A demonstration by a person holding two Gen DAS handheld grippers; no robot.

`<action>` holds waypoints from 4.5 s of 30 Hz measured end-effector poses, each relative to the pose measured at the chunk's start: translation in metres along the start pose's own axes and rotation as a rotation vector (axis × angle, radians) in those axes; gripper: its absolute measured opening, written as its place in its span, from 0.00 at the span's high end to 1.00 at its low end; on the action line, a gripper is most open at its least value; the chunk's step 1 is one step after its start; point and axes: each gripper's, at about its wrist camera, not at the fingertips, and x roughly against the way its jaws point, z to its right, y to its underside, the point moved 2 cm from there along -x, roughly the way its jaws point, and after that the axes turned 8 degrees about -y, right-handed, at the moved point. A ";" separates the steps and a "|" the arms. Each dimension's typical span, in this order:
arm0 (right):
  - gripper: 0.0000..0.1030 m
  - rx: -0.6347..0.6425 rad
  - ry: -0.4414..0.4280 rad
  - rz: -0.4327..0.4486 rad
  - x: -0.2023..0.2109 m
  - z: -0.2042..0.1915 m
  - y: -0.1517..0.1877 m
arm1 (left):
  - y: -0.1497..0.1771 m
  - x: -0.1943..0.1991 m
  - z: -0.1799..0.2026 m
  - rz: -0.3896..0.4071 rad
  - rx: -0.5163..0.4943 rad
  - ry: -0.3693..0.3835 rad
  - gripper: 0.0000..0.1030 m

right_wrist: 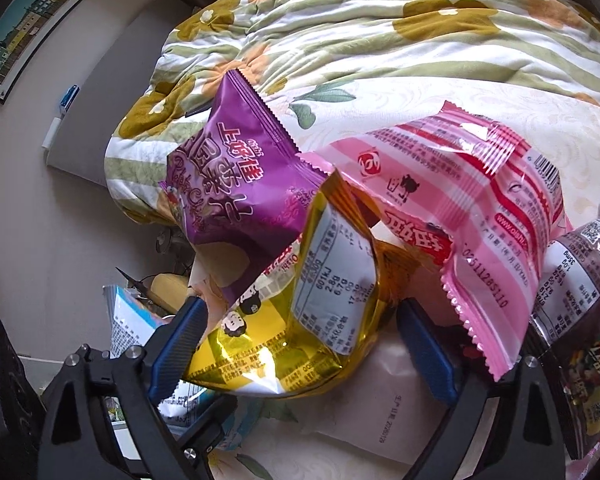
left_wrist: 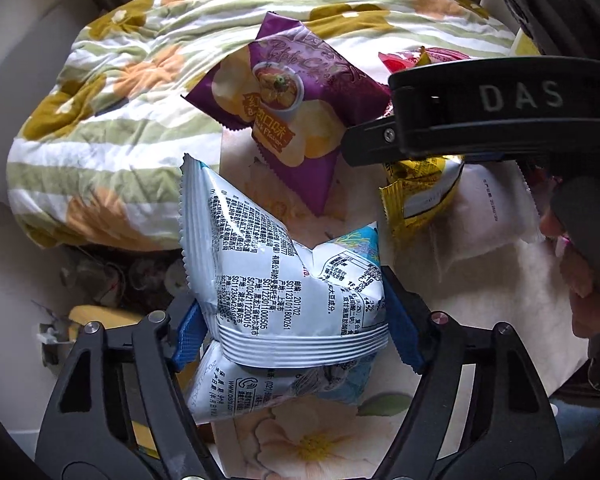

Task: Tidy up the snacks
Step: 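Grasp a white-blue printed bag with the left gripper while the right grasps a gold bag, then carry both bags into the cardboard box and open both grippers, then withdraw both tools from the box back toward the snack pile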

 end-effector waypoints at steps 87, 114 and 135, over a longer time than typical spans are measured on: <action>0.44 -0.117 0.138 0.438 0.395 0.212 0.131 | -0.067 0.187 0.292 0.255 0.011 0.296 0.01; 0.02 -0.021 0.191 0.466 0.392 0.231 0.143 | -0.023 0.196 0.272 0.213 0.095 0.203 0.01; 0.02 0.070 0.121 0.450 0.353 0.109 0.150 | 0.011 0.194 0.135 0.243 0.135 0.184 0.01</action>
